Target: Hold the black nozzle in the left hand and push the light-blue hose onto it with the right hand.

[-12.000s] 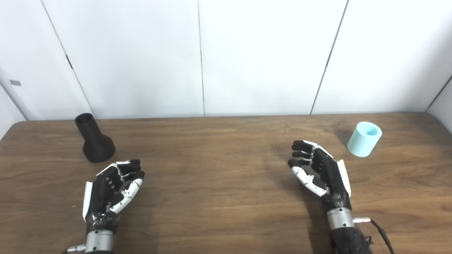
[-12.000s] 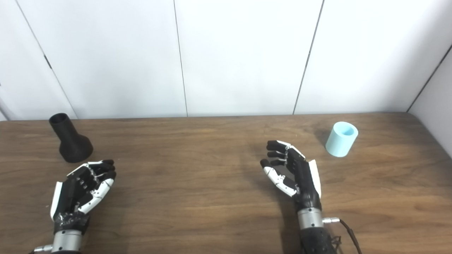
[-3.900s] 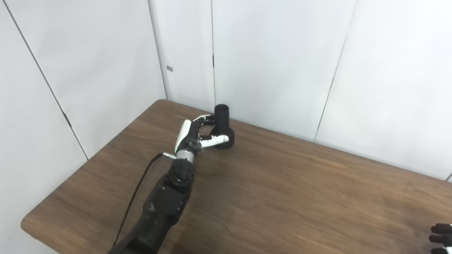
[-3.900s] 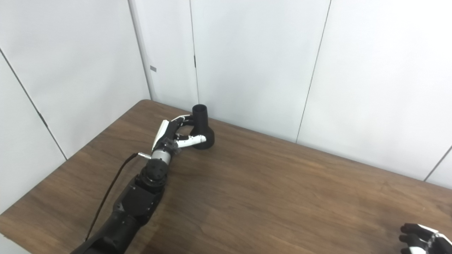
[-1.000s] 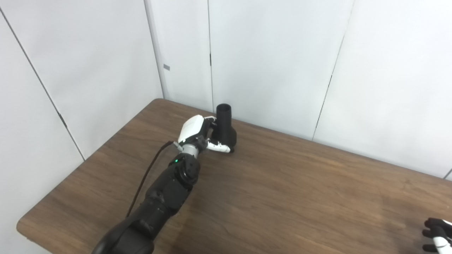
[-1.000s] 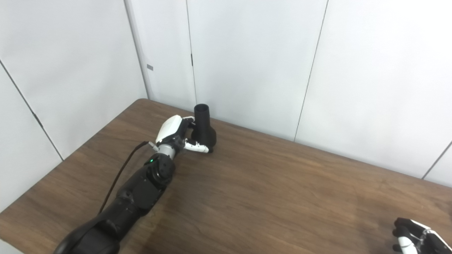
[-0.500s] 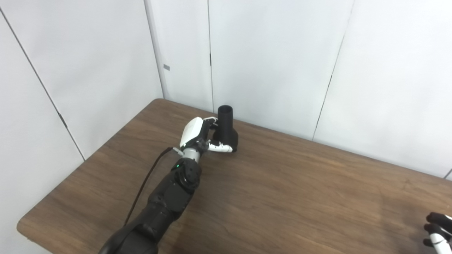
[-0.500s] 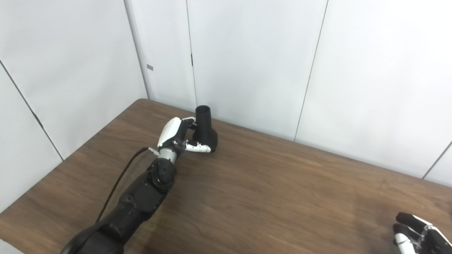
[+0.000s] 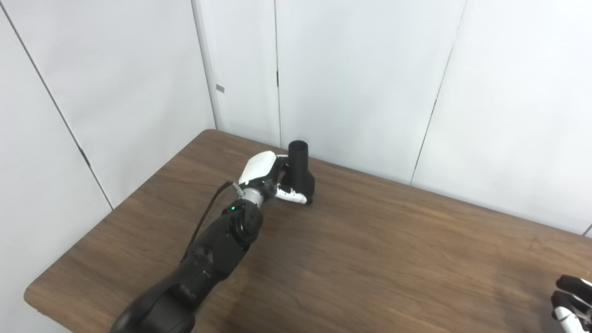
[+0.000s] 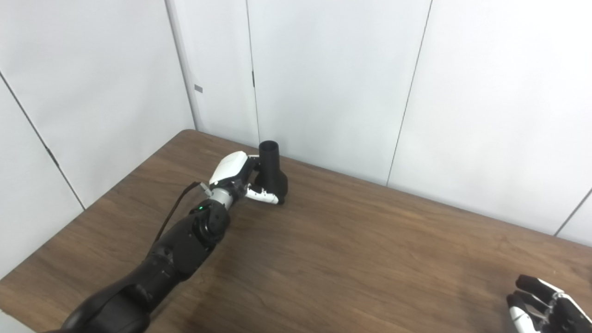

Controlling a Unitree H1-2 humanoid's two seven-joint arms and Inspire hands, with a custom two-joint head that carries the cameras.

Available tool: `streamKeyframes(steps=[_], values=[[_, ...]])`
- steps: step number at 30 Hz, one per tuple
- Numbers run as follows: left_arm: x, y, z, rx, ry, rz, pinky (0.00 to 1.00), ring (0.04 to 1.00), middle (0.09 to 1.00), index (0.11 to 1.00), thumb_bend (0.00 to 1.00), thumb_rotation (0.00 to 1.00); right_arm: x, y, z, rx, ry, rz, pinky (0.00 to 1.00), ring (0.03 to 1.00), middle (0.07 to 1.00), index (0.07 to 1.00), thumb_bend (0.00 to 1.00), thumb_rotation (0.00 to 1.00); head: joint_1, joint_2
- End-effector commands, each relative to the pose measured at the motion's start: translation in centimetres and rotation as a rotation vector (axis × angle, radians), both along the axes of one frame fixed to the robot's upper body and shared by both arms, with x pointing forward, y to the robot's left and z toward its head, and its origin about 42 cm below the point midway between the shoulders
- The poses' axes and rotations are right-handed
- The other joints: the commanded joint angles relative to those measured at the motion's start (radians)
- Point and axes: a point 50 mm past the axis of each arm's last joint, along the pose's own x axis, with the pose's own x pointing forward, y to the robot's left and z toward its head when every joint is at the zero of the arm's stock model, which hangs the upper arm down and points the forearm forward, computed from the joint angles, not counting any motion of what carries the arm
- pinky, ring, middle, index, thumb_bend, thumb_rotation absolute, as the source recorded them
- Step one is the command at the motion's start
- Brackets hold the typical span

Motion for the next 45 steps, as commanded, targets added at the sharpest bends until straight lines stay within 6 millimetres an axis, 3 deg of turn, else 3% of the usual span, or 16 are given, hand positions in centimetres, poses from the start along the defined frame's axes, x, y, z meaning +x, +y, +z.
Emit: streamKeyframes(steps=[1, 3, 8, 24, 32, 37, 45], values=[[0.5, -0.4, 0.2, 0.068, -0.003, -0.015, 1.00, 0.706, 0.571, 0.518, 0.64, 0.07, 0.1, 0.2, 1.8, -0.006, -0.073, 0.009, 0.56, 0.701, 0.713, 0.675, 0.13, 0.14, -0.001, 0.002], [0.5, -0.4, 0.0, 0.135, -0.008, -0.025, 0.92, 0.646, 0.510, 0.484, 0.55, 0.01, 0.1, 0.3, 1.9, 0.000, -0.072, 0.009, 0.56, 0.706, 0.716, 0.679, 0.13, 0.07, -0.001, 0.003], [0.4, -0.2, -0.7, 0.213, -0.014, -0.058, 0.88, 0.580, 0.485, 0.485, 0.53, 0.00, 0.0, 0.4, 2.3, 0.002, -0.073, 0.007, 0.57, 0.705, 0.715, 0.678, 0.12, 0.00, -0.001, 0.006], [-0.6, 0.1, -1.7, 0.196, -0.030, -0.102, 0.94, 0.617, 0.496, 0.470, 0.53, 0.00, -0.2, 1.0, 3.0, -0.018, -0.097, 0.015, 0.57, 0.709, 0.719, 0.683, 0.09, 0.00, -0.025, 0.014], [-1.9, -0.4, -2.4, 0.156, -0.093, -0.148, 0.92, 0.580, 0.496, 0.468, 0.52, 0.00, -0.3, 1.4, 3.5, 0.005, -0.110, -0.007, 0.61, 0.726, 0.736, 0.703, 0.09, 0.00, -0.097, 0.028], [-2.5, -0.9, -2.6, 0.109, -0.122, -0.184, 0.92, 0.577, 0.504, 0.460, 0.52, 0.00, -0.1, 1.3, 3.5, 0.070, -0.111, 0.004, 0.72, 0.785, 0.781, 0.766, 0.06, 0.00, -0.136, 0.036], [-3.6, -2.5, -3.1, 0.081, -0.135, -0.275, 0.90, 0.541, 0.485, 0.478, 0.53, 0.00, -0.4, 1.0, 3.8, 0.142, -0.121, -0.059, 0.72, 0.776, 0.769, 0.753, 0.08, 0.00, -0.174, 0.046]])
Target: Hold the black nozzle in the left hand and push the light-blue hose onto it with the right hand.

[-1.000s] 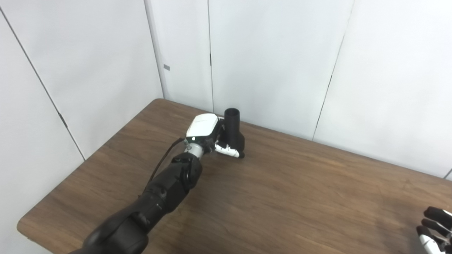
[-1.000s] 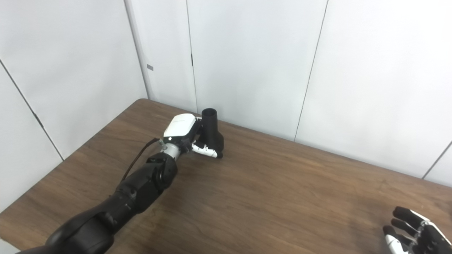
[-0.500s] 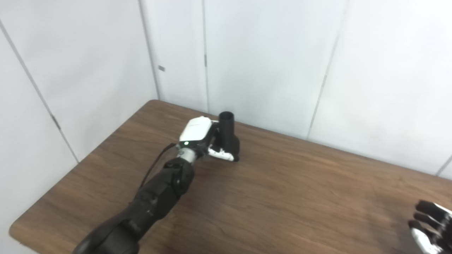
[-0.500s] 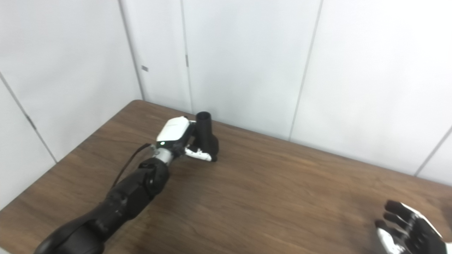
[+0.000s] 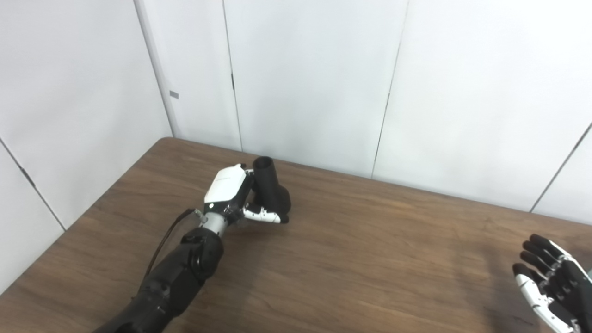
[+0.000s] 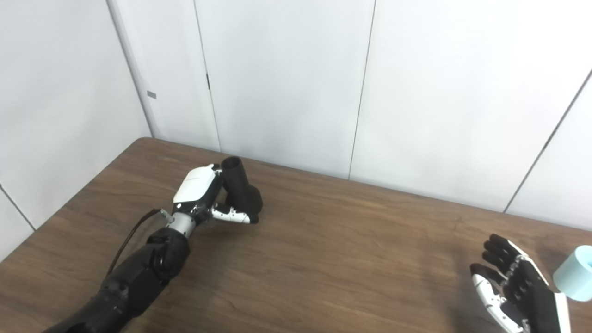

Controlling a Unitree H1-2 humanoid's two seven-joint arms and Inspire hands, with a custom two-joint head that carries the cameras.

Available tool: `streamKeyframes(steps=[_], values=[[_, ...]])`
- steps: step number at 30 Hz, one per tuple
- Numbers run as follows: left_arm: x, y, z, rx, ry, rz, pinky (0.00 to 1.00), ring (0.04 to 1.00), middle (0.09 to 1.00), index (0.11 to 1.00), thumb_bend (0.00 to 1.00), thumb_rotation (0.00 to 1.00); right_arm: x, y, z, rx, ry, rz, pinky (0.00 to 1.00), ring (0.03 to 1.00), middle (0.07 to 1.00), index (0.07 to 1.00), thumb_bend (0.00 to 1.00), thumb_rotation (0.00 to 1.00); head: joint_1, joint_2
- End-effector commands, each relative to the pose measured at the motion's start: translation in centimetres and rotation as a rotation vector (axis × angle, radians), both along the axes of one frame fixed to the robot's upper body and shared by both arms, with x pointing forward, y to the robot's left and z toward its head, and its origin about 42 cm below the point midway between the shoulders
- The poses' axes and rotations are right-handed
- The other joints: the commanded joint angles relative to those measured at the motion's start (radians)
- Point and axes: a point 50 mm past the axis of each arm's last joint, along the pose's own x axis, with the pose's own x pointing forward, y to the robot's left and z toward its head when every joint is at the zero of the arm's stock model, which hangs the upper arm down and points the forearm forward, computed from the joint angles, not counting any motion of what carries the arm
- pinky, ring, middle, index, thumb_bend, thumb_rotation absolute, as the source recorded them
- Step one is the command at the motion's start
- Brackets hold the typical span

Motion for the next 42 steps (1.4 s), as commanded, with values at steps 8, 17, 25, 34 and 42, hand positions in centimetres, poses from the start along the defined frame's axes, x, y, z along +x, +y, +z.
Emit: streamKeyframes(steps=[8, 17, 25, 34, 42], values=[[-1.6, -3.1, -1.8, -0.041, 0.030, -0.151, 0.89, 0.538, 0.484, 0.477, 0.53, 0.00, -0.2, -0.2, 2.7, 0.044, -0.047, -0.044, 0.68, 0.751, 0.753, 0.737, 0.13, 0.00, -0.040, 0.012], [-2.9, -5.4, -2.4, -0.068, 0.029, -0.234, 0.91, 0.540, 0.478, 0.482, 0.52, 0.00, -1.5, -0.8, 4.8, -0.012, -0.077, -0.089, 0.59, 0.704, 0.716, 0.687, 0.16, 0.00, -0.096, 0.017], [-3.8, -7.5, -2.2, -0.062, 0.017, -0.321, 0.92, 0.531, 0.478, 0.481, 0.53, 0.00, -1.9, -2.6, 5.1, -0.067, -0.134, -0.122, 0.63, 0.717, 0.726, 0.691, 0.16, 0.00, -0.152, 0.025], [-3.9, -10.0, -1.5, 0.028, 0.001, -0.415, 0.89, 0.525, 0.473, 0.488, 0.52, 0.00, -1.7, -5.6, 6.0, -0.117, -0.209, -0.193, 0.63, 0.712, 0.717, 0.699, 0.20, 0.00, -0.194, 0.036], [-3.9, -11.9, -2.0, 0.059, -0.001, -0.461, 0.89, 0.510, 0.455, 0.501, 0.52, 0.00, -2.1, -7.7, 7.0, -0.234, -0.264, -0.290, 0.59, 0.681, 0.691, 0.666, 0.26, 0.09, -0.241, 0.046]])
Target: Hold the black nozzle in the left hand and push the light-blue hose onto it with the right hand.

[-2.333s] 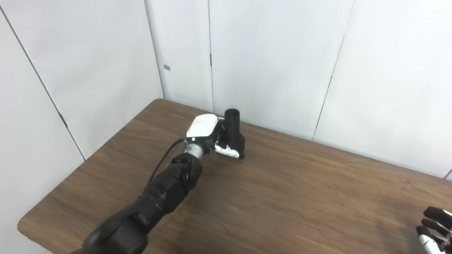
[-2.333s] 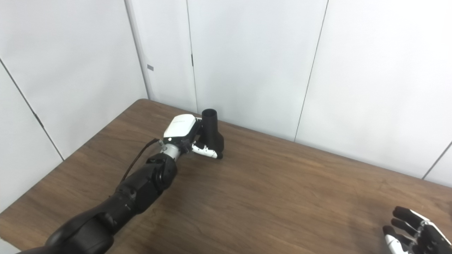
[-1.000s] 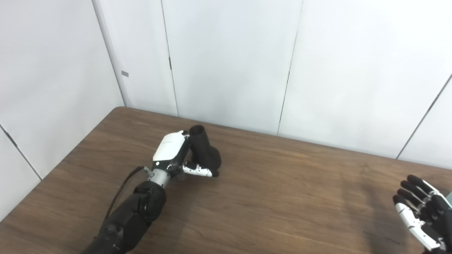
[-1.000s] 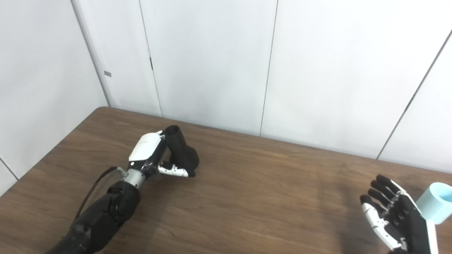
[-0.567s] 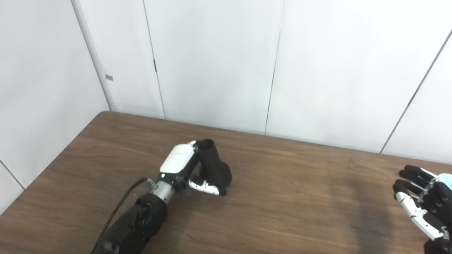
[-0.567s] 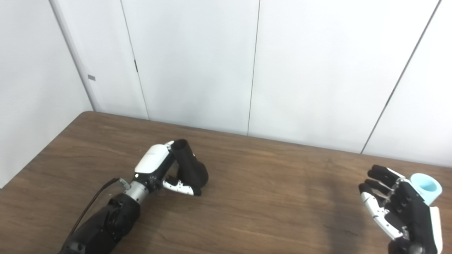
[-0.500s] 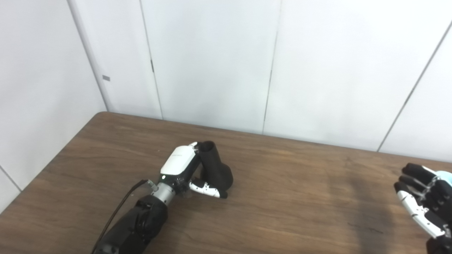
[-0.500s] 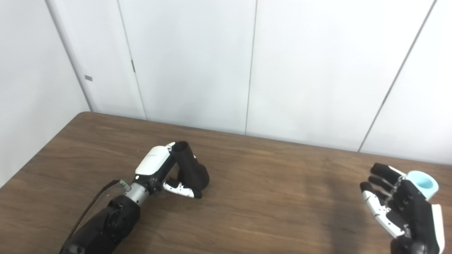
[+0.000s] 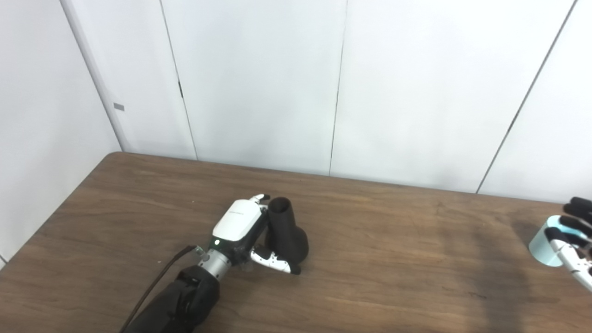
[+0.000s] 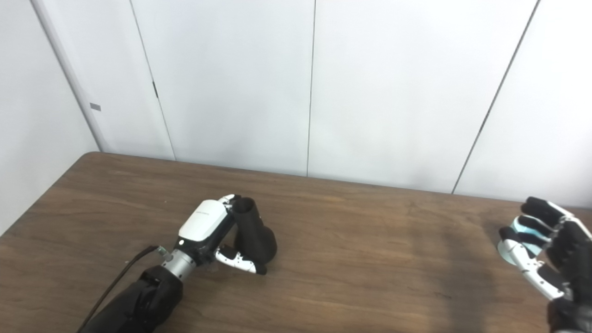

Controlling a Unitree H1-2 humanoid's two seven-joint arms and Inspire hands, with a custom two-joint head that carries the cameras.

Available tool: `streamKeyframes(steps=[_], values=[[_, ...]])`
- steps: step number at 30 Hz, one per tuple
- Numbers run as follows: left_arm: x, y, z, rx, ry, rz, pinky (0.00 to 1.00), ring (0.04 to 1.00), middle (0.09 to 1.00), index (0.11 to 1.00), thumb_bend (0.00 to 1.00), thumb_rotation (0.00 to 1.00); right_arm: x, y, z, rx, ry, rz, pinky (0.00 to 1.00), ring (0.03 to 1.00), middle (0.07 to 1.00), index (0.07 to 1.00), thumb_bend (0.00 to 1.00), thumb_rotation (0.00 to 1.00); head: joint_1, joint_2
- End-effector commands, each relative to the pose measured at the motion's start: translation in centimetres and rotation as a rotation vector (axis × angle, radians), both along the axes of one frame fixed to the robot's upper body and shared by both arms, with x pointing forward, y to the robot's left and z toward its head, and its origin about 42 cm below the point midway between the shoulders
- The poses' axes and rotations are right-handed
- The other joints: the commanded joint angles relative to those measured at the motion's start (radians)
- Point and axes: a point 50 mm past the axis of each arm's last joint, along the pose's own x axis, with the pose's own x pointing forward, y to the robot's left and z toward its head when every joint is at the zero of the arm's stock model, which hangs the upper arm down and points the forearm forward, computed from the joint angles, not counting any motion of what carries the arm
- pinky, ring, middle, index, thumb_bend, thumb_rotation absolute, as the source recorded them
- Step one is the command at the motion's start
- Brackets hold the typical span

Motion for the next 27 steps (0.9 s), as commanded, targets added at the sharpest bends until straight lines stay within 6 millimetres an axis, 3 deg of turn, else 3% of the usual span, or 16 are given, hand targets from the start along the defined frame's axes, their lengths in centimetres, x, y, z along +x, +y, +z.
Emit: streamKeyframes(steps=[1, 4, 5, 7, 11, 14, 16, 23, 27], values=[[-0.4, -2.5, -0.8, 0.014, 0.026, -0.081, 0.88, 0.509, 0.456, 0.501, 0.52, 0.00, 0.0, -0.8, 1.7, -0.095, -0.113, -0.045, 0.59, 0.677, 0.687, 0.662, 0.26, 0.09, -0.011, 0.002], [-0.3, -2.8, -0.8, 0.023, 0.016, -0.093, 0.87, 0.510, 0.478, 0.482, 0.53, 0.00, -0.2, -1.2, 2.0, -0.197, -0.154, -0.086, 0.58, 0.671, 0.684, 0.660, 0.27, 0.15, -0.036, 0.007], [-0.3, -3.0, -0.8, 0.026, 0.015, -0.099, 0.86, 0.508, 0.476, 0.484, 0.53, 0.00, -0.2, -1.4, 2.1, -0.248, -0.166, -0.113, 0.57, 0.661, 0.675, 0.652, 0.27, 0.26, -0.044, 0.009], [-0.2, -3.2, -0.7, 0.029, 0.013, -0.109, 0.87, 0.511, 0.464, 0.495, 0.52, 0.00, -0.2, -1.7, 2.3, -0.300, -0.174, -0.147, 0.57, 0.650, 0.658, 0.635, 0.28, 0.32, -0.058, 0.011], [0.0, -3.4, -0.5, 0.034, 0.012, -0.127, 0.89, 0.520, 0.464, 0.497, 0.52, 0.00, -0.4, -2.2, 2.4, -0.307, -0.165, -0.186, 0.57, 0.656, 0.669, 0.651, 0.25, 0.23, -0.102, 0.016], [0.1, -3.8, -0.5, 0.037, -0.009, -0.146, 0.87, 0.509, 0.460, 0.499, 0.52, 0.00, -0.6, -2.7, 2.2, -0.304, -0.154, -0.222, 0.59, 0.667, 0.683, 0.662, 0.29, 0.35, -0.136, 0.019], [0.3, -4.0, -0.6, 0.048, -0.016, -0.156, 0.85, 0.503, 0.456, 0.501, 0.52, 0.00, -0.8, -2.6, 2.3, -0.297, -0.150, -0.237, 0.62, 0.699, 0.695, 0.665, 0.29, 0.38, -0.145, 0.019], [0.6, -4.9, -0.5, 0.056, -0.015, -0.184, 0.88, 0.516, 0.455, 0.504, 0.52, 0.00, -1.1, -2.1, 2.4, -0.291, -0.157, -0.274, 0.57, 0.674, 0.693, 0.659, 0.26, 0.29, -0.175, 0.021], [0.7, -5.5, -0.6, 0.069, -0.023, -0.198, 0.88, 0.515, 0.457, 0.504, 0.52, 0.00, -1.1, -2.0, 2.4, -0.304, -0.151, -0.298, 0.54, 0.654, 0.683, 0.654, 0.25, 0.31, -0.181, 0.022]])
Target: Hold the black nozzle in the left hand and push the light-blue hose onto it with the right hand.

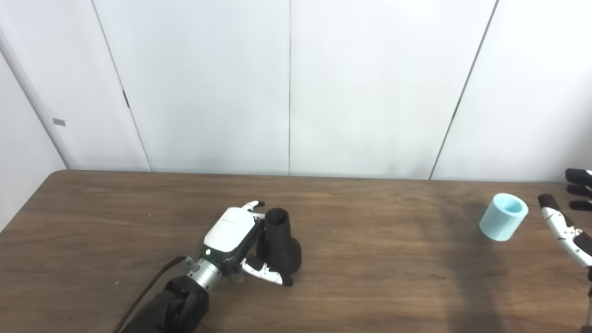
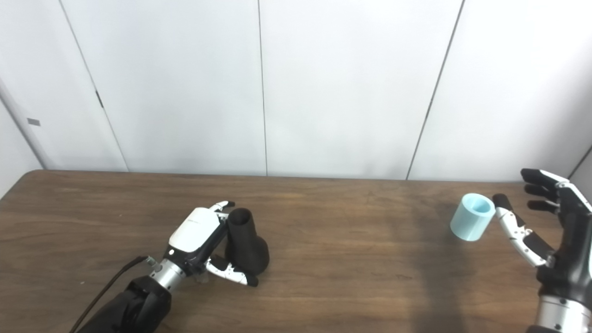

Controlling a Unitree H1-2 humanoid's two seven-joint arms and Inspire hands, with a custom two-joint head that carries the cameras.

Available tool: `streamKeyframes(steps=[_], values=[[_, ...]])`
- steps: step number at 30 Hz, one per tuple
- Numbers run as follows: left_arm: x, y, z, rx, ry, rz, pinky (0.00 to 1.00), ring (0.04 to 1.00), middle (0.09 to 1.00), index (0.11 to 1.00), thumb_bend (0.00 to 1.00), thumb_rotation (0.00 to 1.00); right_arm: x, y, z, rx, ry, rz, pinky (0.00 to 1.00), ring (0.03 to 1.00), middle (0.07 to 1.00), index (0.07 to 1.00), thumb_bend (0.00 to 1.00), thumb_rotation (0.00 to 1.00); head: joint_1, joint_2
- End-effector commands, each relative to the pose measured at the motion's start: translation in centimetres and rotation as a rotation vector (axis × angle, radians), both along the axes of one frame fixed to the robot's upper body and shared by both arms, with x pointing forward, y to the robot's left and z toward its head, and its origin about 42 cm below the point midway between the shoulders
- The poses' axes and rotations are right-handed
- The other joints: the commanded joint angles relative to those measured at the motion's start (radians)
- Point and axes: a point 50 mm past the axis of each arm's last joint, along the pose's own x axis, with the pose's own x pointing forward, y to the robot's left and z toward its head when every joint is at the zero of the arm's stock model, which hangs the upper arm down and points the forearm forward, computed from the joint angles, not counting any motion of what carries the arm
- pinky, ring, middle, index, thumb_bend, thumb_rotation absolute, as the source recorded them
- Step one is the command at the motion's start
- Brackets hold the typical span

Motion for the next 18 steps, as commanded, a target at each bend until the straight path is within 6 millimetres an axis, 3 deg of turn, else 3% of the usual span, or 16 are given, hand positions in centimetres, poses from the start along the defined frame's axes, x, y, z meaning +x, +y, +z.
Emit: streamKeyframes(steps=[1, 5, 10, 11, 13, 15, 16, 17, 18], values=[[-0.3, -1.7, -0.6, 0.022, 0.011, -0.064, 0.88, 0.515, 0.456, 0.505, 0.52, 0.00, -0.2, -0.4, 1.2, -0.038, -0.061, -0.031, 0.54, 0.651, 0.682, 0.653, 0.25, 0.32, -0.003, 0.002], [-0.5, -2.2, -0.9, 0.018, 0.019, -0.082, 0.89, 0.508, 0.450, 0.509, 0.52, 0.00, 0.0, -1.8, 0.0, -0.037, -0.034, -0.059, 0.57, 0.663, 0.695, 0.695, 0.26, 0.25, -0.012, 0.002], [-0.9, -3.1, -1.5, 0.027, 0.024, -0.100, 0.89, 0.512, 0.468, 0.496, 0.52, 0.00, 0.3, -3.2, -1.1, -0.033, -0.018, -0.076, 0.45, 0.551, 0.588, 0.716, 0.28, 0.17, -0.027, 0.002], [-0.9, -3.2, -1.5, 0.026, 0.021, -0.105, 0.87, 0.509, 0.470, 0.494, 0.52, 0.00, 0.3, -3.5, -1.2, -0.035, -0.018, -0.075, 0.31, 0.399, 0.447, 0.727, 0.30, 0.19, -0.036, 0.002], [-0.9, -3.3, -1.6, 0.029, 0.017, -0.111, 0.85, 0.506, 0.472, 0.493, 0.52, 0.00, 0.5, -3.8, -1.2, -0.040, -0.010, -0.072, 0.21, 0.289, 0.347, 0.735, 0.33, 0.22, -0.061, 0.000], [-0.9, -3.2, -1.6, 0.035, 0.015, -0.114, 0.85, 0.506, 0.466, 0.499, 0.52, 0.00, 0.6, -3.6, -0.9, -0.039, 0.011, -0.070, 0.40, 0.531, 0.593, 0.737, 0.48, 0.36, -0.089, -0.001], [-1.0, -3.1, -1.6, 0.040, 0.018, -0.118, 0.85, 0.506, 0.465, 0.500, 0.52, 0.00, 0.7, -3.2, -0.5, -0.012, 0.055, -0.060, 0.43, 0.569, 0.632, 0.738, 0.51, 0.39, -0.119, -0.001], [-1.0, -3.0, -1.6, 0.045, 0.021, -0.121, 0.86, 0.510, 0.465, 0.499, 0.52, 0.00, 0.8, -2.7, 0.0, 0.005, 0.091, -0.057, 0.53, 0.662, 0.711, 0.761, 0.65, 0.44, -0.140, -0.003], [-1.0, -2.8, -1.7, 0.049, 0.023, -0.124, 0.86, 0.512, 0.464, 0.499, 0.52, 0.00, 0.8, -2.4, 0.4, 0.017, 0.116, -0.055, 0.52, 0.664, 0.764, 0.772, 0.78, 0.45, -0.145, -0.003]])
